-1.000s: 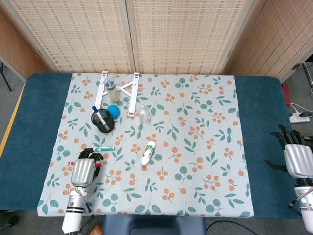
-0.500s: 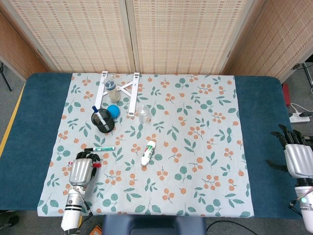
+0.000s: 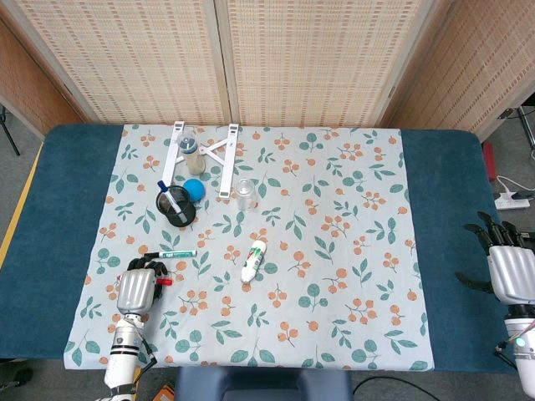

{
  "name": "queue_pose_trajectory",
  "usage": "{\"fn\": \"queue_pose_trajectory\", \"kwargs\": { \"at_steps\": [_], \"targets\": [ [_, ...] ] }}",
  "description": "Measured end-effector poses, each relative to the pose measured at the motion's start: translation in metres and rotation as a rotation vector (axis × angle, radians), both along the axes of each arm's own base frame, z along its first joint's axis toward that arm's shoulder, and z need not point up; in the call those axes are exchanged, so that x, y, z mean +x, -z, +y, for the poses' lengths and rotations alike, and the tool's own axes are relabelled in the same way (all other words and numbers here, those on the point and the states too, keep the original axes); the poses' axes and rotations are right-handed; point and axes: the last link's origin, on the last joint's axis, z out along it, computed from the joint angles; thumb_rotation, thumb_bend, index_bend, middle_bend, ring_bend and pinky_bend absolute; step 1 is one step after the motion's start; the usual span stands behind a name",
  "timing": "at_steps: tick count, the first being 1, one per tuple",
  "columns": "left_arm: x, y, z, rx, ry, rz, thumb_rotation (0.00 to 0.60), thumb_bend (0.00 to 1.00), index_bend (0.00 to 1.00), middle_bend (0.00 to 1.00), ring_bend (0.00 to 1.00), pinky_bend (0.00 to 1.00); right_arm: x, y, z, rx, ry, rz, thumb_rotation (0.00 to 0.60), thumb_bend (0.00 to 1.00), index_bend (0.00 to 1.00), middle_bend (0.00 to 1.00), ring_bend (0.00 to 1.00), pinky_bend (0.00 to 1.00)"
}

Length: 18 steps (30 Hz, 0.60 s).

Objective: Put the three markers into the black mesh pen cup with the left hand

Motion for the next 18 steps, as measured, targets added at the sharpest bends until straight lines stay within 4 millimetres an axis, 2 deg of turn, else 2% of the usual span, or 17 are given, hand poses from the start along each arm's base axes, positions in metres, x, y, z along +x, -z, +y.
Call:
{"fn": "queue_pose_trajectory", "kwargs": {
  "at_steps": [18],
  "targets": [
    [-0.013,-0.001,0.002,0.002,-0.017,0.024,0.600,0.33,0.54,0.48,0.25,0.23,0.000,0.000,0.000,-0.005,0.001,0.004,0.600,0.02,0.24,0.06,0.17,0.09]
  ]
}}
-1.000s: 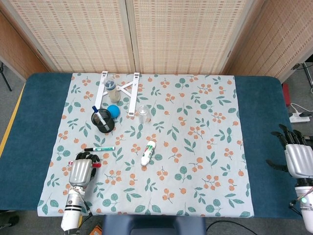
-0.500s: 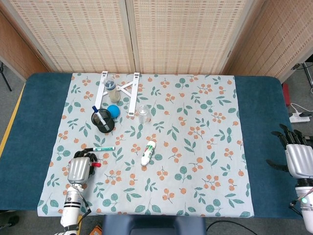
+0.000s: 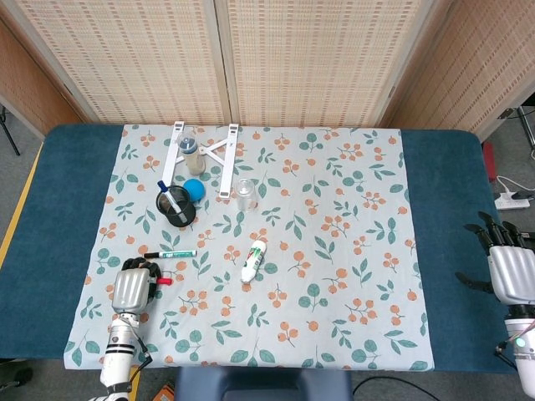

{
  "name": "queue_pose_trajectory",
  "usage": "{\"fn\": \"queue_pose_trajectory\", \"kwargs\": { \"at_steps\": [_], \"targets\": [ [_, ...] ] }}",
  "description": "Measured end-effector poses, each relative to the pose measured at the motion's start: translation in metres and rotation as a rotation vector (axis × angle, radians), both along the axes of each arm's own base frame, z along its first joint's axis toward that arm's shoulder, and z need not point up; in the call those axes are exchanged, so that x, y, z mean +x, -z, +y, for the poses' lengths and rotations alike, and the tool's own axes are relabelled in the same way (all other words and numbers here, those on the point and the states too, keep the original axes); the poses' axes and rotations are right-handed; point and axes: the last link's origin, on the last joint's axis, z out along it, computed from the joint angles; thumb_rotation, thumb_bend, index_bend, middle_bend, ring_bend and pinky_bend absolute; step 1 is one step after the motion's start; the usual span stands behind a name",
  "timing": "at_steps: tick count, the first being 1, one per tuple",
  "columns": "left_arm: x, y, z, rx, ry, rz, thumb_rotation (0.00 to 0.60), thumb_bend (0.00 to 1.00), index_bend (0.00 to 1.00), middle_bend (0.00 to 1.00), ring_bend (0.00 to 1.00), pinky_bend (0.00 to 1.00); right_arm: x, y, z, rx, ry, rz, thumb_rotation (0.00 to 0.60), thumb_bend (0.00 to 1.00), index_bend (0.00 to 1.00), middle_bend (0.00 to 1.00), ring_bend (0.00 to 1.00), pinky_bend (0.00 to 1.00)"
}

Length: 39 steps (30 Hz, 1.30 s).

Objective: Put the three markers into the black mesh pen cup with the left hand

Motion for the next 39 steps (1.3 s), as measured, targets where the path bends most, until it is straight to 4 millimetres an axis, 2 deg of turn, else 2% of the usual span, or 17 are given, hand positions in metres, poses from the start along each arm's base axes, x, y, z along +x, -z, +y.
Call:
{"fn": "queue_pose_trajectory", "kwargs": {
  "at_steps": [7,12,19,26,29,34,39],
  "targets": [
    [-0.003,0.002,0.001,0.001,-0.008,0.008,0.600,0.33,0.54,0.50,0.27,0.24,0.000,-0.001,0.000,-0.004,0.000,0.002,0.600,0.02,0.25,0.06,0.17,0.09],
    [-0.007,0.003,0.003,0.015,-0.012,0.015,0.600,0.34,0.58,0.56,0.31,0.27,0.000,-0.001,0.000,-0.008,0.001,0.004,0.600,0.02,0.26,0.06,0.17,0.09],
    [-0.007,0.002,0.004,0.030,0.000,0.021,0.600,0.34,0.60,0.59,0.31,0.27,0.000,-0.001,0.000,-0.009,0.001,0.004,0.600,0.02,0.26,0.06,0.17,0.09],
    [-0.001,-0.008,0.003,0.067,0.027,0.024,0.600,0.34,0.60,0.59,0.31,0.27,0.000,-0.002,0.000,-0.013,-0.001,0.001,0.600,0.02,0.26,0.06,0.17,0.09],
    [0.005,-0.021,0.002,0.107,0.058,0.027,0.600,0.34,0.59,0.59,0.31,0.27,-0.001,-0.003,0.000,-0.014,-0.001,-0.001,0.600,0.02,0.26,0.06,0.17,0.09],
    [0.018,-0.062,0.005,0.220,0.112,-0.004,0.600,0.34,0.60,0.60,0.31,0.27,-0.001,-0.005,0.001,-0.026,-0.005,-0.008,0.600,0.02,0.26,0.06,0.17,0.09],
    [0.039,-0.104,0.020,0.227,0.145,-0.206,0.600,0.34,0.60,0.60,0.31,0.29,-0.001,-0.007,0.001,-0.031,-0.011,-0.010,0.600,0.02,0.26,0.06,0.17,0.09]
  ]
}}
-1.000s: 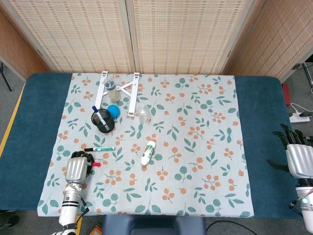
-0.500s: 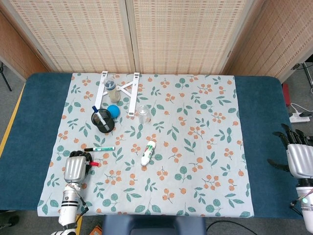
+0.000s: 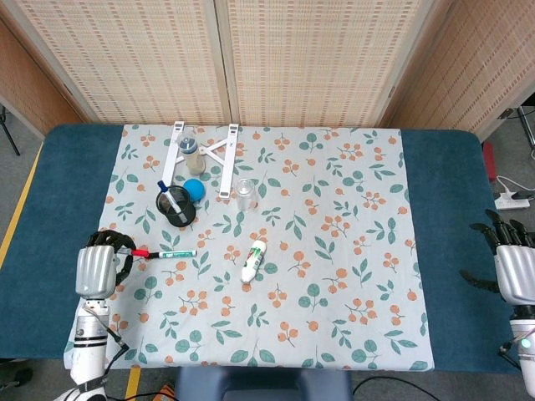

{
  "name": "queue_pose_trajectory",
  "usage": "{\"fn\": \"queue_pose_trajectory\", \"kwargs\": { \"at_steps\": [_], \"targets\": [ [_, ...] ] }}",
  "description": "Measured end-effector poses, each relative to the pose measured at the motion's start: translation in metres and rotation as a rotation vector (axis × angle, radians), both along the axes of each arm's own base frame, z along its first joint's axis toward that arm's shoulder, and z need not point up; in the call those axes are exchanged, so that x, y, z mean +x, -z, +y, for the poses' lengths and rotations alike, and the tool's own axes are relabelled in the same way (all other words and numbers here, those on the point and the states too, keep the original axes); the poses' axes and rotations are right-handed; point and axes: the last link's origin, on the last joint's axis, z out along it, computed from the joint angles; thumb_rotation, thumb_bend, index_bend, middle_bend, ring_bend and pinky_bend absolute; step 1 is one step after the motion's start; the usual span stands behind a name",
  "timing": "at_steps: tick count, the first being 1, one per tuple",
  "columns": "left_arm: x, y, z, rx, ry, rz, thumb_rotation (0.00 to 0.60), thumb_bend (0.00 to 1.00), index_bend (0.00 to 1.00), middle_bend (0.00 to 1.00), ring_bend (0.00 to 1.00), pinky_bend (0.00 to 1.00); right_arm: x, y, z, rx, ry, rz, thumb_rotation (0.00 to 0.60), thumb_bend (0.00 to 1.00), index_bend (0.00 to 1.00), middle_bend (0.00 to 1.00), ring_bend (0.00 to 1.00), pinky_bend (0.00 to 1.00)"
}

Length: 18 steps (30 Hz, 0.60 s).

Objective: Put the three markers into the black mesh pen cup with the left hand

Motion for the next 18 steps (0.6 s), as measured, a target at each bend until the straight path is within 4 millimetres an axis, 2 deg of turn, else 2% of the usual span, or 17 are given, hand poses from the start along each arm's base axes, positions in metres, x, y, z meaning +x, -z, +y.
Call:
{"fn": "queue_pose_trajectory", "kwargs": {
  "at_steps": [6,12,18],
  "targets": [
    [0.014,-0.031,0.038,-0.186,0.065,-0.361,0.600,0.34,0.60,0.60,0.31,0.29,0.001,-0.001,0.001,-0.004,-0.002,-0.002,0.600,0.02,0.26,0.06,0.17,0.09],
    [0.039,-0.046,0.086,-0.401,0.089,-0.734,0.600,0.34,0.61,0.61,0.31,0.29,0.000,-0.001,0.001,-0.007,0.003,0.000,0.600,0.02,0.26,0.06,0.17,0.09],
    [0.049,-0.058,0.138,-0.484,0.064,-0.945,0.600,0.34,0.61,0.61,0.31,0.28,-0.002,-0.002,0.000,-0.011,0.012,-0.001,0.600,0.02,0.26,0.06,0.17,0.09]
  ]
}}
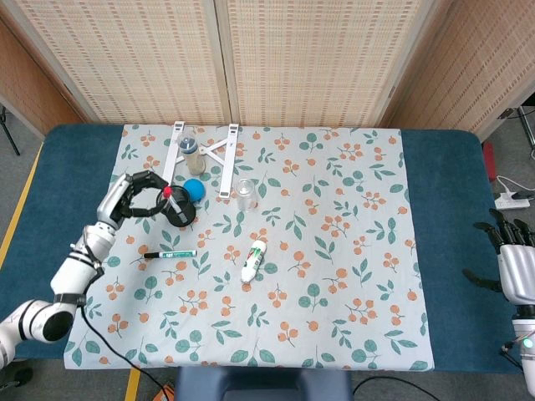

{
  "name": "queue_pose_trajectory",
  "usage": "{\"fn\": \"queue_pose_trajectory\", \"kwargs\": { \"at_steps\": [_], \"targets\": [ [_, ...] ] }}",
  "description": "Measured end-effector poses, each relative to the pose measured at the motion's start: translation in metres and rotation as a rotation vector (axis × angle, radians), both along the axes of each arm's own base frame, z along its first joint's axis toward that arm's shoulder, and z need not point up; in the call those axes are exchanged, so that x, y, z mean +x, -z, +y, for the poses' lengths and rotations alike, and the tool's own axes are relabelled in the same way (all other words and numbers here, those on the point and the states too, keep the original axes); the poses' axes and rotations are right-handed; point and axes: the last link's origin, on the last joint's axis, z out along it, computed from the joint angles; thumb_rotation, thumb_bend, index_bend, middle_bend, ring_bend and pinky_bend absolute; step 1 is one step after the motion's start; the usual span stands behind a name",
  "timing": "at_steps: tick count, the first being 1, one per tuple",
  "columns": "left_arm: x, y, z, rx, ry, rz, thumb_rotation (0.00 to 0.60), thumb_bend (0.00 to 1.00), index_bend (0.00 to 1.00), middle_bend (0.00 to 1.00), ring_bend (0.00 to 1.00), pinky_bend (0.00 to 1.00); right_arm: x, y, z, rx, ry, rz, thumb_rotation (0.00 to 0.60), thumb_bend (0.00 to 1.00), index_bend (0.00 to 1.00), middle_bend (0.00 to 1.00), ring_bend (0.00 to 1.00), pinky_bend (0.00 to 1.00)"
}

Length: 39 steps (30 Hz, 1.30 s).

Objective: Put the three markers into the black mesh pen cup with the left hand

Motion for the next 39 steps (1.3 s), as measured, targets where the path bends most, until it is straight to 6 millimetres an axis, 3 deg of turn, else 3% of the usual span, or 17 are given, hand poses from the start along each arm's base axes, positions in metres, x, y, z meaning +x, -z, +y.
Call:
{"fn": "queue_pose_trajectory", "kwargs": {
  "at_steps": [5,9,18,22,24,28,33,39],
  "targets": [
    [-0.010,0.000,0.033,0.000,-0.038,-0.022,0.600,0.34,0.61,0.61,0.30,0.27,-0.002,-0.002,0.000,-0.003,0.009,-0.003,0.600,0.02,0.26,0.06,0.18,0.09],
    [-0.021,0.015,0.047,-0.030,-0.075,-0.037,0.600,0.34,0.61,0.61,0.30,0.27,-0.003,-0.003,-0.001,-0.009,0.010,-0.002,0.600,0.02,0.26,0.06,0.18,0.09],
    [-0.035,0.043,0.051,-0.087,-0.095,-0.065,0.600,0.34,0.60,0.60,0.29,0.26,-0.003,-0.001,-0.002,-0.002,0.015,-0.003,0.600,0.02,0.26,0.06,0.18,0.09],
    [-0.036,0.050,0.051,-0.105,-0.076,-0.036,0.600,0.34,0.48,0.48,0.21,0.23,-0.003,-0.002,-0.002,-0.007,0.014,-0.003,0.600,0.02,0.26,0.06,0.18,0.09],
    [-0.037,0.052,0.052,-0.111,-0.064,-0.008,0.600,0.34,0.42,0.38,0.15,0.19,-0.003,-0.003,-0.001,-0.007,0.014,-0.003,0.600,0.02,0.26,0.06,0.18,0.09],
    [-0.040,0.052,0.055,-0.110,-0.056,0.036,0.600,0.34,0.38,0.30,0.10,0.17,-0.004,-0.002,-0.001,-0.003,0.017,-0.003,0.600,0.02,0.26,0.07,0.18,0.09],
    [-0.041,0.053,0.056,-0.087,-0.026,0.119,0.600,0.34,0.38,0.31,0.10,0.17,-0.003,-0.001,-0.002,0.003,0.017,-0.004,0.600,0.02,0.26,0.07,0.18,0.09],
    [-0.034,0.049,0.046,-0.009,0.070,0.223,0.600,0.34,0.44,0.42,0.17,0.20,-0.003,0.000,-0.003,0.010,0.016,-0.005,0.600,0.02,0.26,0.07,0.18,0.09]
  ]
}}
